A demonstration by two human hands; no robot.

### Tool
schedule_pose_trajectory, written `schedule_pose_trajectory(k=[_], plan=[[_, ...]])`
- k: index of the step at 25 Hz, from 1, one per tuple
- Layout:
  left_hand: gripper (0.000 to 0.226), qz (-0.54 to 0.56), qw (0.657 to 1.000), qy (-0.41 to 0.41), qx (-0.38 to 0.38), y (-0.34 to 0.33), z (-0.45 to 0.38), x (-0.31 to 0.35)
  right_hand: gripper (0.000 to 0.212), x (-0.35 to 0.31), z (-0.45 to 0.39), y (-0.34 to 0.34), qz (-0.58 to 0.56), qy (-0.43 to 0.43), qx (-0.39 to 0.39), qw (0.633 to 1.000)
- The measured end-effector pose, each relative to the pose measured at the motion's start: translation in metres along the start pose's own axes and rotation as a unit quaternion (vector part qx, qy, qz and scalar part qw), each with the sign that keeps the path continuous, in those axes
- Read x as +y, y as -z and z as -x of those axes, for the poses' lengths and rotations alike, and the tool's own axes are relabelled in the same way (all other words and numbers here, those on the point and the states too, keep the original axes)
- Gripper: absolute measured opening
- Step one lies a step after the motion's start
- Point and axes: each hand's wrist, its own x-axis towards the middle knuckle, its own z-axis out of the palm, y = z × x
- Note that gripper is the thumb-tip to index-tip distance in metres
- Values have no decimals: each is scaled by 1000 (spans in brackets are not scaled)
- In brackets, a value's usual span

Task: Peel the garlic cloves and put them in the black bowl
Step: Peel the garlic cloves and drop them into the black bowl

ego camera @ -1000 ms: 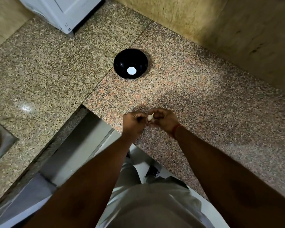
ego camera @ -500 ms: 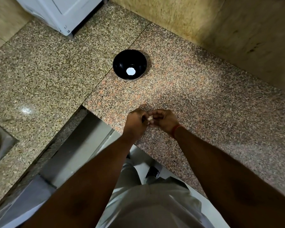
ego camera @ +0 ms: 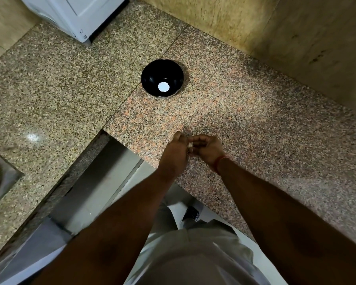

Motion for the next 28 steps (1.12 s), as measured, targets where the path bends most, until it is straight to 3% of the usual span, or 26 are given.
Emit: schedule_pose_trajectory(k=[11,17,23,28], plan=[[13,60,998,-1,-5,4,-3,-7,35,10,-4,2,6,2,10,1000],[17,208,969,132,25,-1,-4,-11,31,6,-7,4,125,49,10,991],[11,148,981,122,3,9,-9,-15,29,4,-4,4,195,90,11,977],[17,243,948,203,-41,18,-15,-11,33,4,-6,6,227,116,-4,967]])
